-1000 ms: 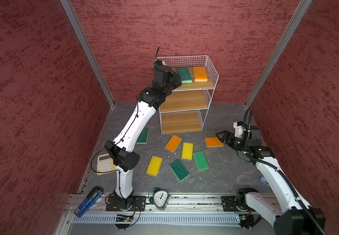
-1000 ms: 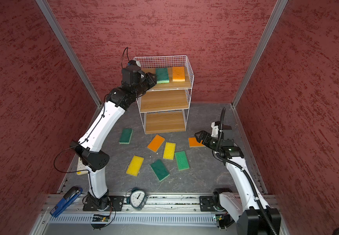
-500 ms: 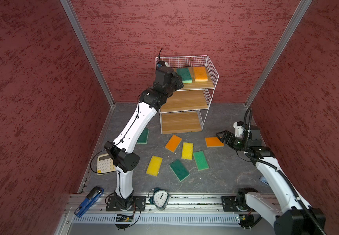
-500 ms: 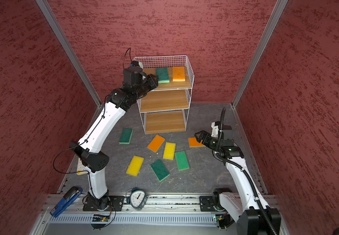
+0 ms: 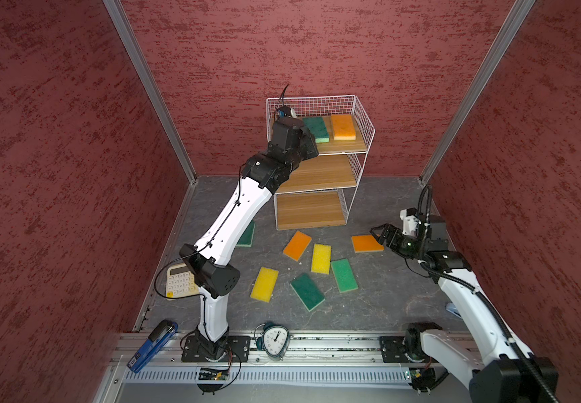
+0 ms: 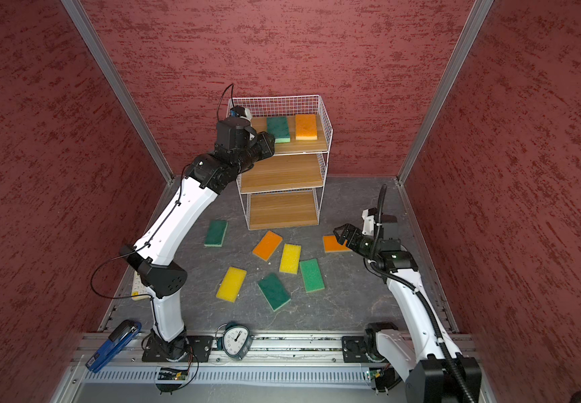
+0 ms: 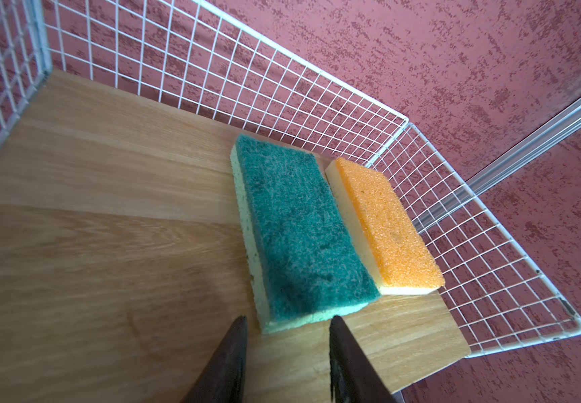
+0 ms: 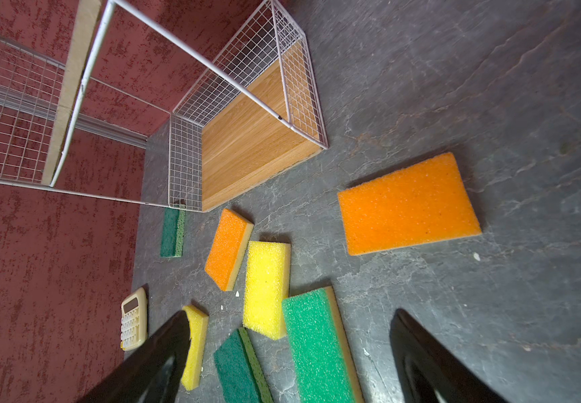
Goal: Place and organize the cleaning sponges onto the shelf
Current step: 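Raise the left gripper up and back from the placed sponges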
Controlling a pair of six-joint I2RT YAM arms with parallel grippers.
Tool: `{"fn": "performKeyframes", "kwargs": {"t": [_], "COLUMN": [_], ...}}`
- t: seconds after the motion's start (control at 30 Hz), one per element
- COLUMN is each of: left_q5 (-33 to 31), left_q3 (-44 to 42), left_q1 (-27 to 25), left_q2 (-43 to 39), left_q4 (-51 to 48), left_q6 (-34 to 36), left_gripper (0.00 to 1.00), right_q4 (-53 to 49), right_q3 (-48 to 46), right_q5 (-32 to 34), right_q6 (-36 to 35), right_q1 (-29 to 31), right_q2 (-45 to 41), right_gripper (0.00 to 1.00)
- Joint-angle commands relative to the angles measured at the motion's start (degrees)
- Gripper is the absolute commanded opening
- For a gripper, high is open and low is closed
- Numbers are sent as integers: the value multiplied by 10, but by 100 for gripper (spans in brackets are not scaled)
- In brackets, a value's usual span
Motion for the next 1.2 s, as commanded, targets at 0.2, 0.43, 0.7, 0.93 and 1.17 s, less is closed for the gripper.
{"fn": "performKeyframes", "kwargs": {"t": [0.2,0.43,0.7,0.93,1.17], "left_q5": [-5,5,27,7,-9], "left_q3": [51,74,56,59,65], "left_q1": [5,2,3,0,0], "left_q2": [43,57,46,50,62], "left_q4": [-118,-137,-131,-136,-137], "left_q6": [60,75,108,140,152], "left_gripper": [42,44,45,46,46], "right_q4": [19,17,24,25,27], "right_q3": [-10,-11,-11,-12,-10], "right_q5": [-6,-5,-8,-9,-11], "right_q6": [8,5,9,10,9], "right_q1": [-1,-2,-1,-1,-1], "right_q2": [-5,-5,1,2,6], "right_gripper": [91,91,91,91,91]}}
